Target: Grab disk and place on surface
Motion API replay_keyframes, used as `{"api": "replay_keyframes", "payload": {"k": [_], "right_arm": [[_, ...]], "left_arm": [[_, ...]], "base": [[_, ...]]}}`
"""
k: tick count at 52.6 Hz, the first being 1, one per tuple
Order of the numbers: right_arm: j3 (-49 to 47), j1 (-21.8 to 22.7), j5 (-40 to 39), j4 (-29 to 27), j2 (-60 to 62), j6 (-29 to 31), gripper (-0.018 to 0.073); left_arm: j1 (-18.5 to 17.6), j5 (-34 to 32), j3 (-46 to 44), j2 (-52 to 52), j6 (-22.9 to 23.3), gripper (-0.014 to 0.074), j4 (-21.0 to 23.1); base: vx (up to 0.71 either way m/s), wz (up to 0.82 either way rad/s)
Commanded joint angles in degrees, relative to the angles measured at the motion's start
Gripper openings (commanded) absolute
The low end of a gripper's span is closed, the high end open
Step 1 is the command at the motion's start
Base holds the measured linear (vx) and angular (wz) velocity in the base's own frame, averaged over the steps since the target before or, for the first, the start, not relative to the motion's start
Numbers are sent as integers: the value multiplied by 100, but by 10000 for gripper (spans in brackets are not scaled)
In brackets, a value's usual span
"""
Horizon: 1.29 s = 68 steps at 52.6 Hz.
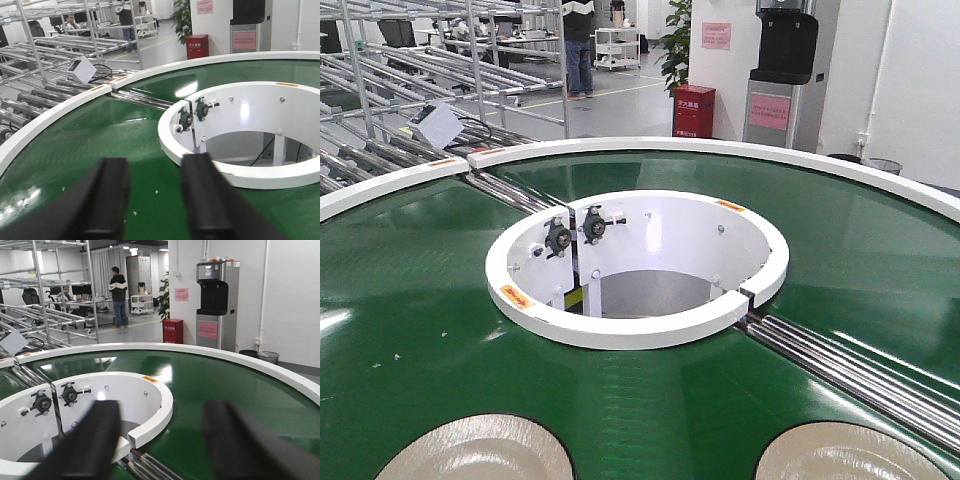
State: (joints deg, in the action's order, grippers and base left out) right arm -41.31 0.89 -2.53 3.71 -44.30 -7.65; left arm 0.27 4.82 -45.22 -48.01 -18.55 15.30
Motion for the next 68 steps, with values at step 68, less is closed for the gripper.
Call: {"api": "replay_keyframes", "payload": {"k": [68], "right_arm": [[-3070,391,6836,-5372,-4167,3881,557]], "left_arm": [[677,5180,-2832,-4021,-1987,532,4437]], "base": [[0,0]]}}
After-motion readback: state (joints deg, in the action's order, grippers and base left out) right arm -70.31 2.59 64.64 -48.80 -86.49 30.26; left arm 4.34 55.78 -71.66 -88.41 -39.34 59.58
